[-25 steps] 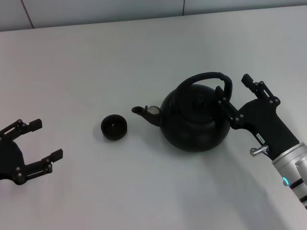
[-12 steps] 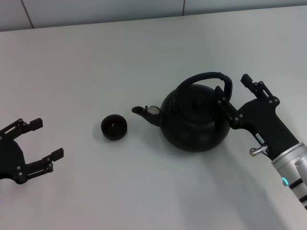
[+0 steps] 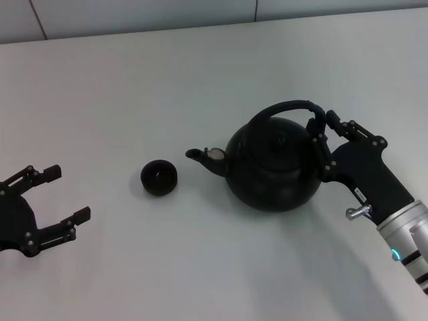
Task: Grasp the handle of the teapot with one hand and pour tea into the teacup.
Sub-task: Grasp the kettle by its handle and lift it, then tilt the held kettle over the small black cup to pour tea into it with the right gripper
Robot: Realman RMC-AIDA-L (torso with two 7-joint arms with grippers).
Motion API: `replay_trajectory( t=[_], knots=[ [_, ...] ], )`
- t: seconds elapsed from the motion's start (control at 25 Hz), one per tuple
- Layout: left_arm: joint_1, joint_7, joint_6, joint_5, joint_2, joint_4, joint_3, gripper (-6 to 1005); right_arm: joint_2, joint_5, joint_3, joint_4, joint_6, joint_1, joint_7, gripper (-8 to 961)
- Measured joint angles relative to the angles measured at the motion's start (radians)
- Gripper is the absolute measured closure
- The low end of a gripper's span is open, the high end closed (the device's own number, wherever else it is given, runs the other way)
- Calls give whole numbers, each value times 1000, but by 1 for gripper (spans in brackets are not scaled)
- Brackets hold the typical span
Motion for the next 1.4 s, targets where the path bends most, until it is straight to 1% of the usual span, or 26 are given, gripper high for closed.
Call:
replay_trajectory(
  t=[0.28,0.36,0.6,0.84,0.96,1.08,1.4],
  knots=[
    [2,2,1,-8,-1,0,0,140,0,0,6,0,1,6,0,727],
    [3,3,1,-10,-1,0,0,140,0,0,24,2,1,6,0,776],
    [3,3,1,-12,-1,0,0,140,0,0,44,5,-9,5,9,863],
    [4,3,1,-12,-1,0,-1,140,0,-1,42,6,-45,6,12,862],
    [4,3,1,-12,-1,0,-2,140,-7,-1,43,0,-69,16,13,862],
    [4,3,1,-12,-1,0,-2,140,-11,-1,44,-27,-76,41,26,862],
    [3,3,1,-11,-1,0,-2,140,-11,-9,34,-203,-70,147,193,863]
  ],
)
